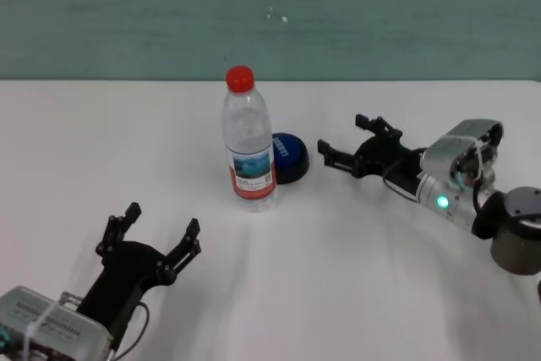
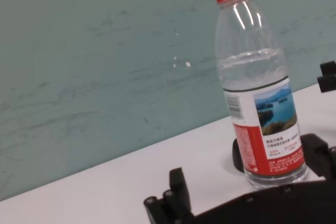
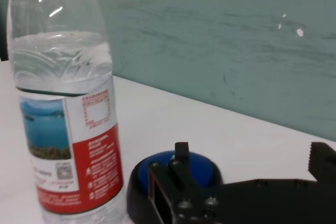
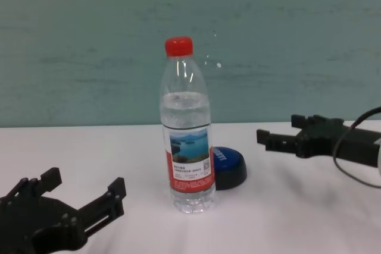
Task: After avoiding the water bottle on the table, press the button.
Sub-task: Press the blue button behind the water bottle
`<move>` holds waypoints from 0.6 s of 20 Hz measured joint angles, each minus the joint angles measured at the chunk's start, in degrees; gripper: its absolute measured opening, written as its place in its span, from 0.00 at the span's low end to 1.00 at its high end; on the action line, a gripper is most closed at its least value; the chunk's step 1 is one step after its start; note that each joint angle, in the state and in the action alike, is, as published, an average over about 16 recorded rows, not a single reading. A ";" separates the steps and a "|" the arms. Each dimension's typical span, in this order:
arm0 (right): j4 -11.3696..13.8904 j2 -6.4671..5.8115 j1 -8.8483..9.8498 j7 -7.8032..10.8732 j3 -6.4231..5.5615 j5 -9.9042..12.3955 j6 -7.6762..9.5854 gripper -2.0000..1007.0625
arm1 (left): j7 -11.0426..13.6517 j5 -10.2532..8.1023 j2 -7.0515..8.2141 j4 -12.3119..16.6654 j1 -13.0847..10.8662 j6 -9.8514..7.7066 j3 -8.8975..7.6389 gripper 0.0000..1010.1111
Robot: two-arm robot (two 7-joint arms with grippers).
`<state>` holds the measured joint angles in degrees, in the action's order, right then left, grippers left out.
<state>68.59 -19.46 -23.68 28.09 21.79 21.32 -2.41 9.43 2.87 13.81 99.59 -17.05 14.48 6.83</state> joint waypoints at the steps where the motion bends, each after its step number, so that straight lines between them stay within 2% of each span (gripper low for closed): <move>1: -0.28 0.09 -0.20 0.05 0.04 -0.07 -0.01 1.00 | 0.00 0.00 0.00 0.00 0.00 0.00 0.00 0.99; 12: -3.64 1.59 -3.28 0.87 0.79 -0.84 -0.23 1.00 | 0.00 0.00 0.00 0.00 0.00 0.00 0.00 0.99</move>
<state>64.95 -17.86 -26.96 28.97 22.58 20.48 -2.64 9.43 2.87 13.81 99.59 -17.05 14.48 6.82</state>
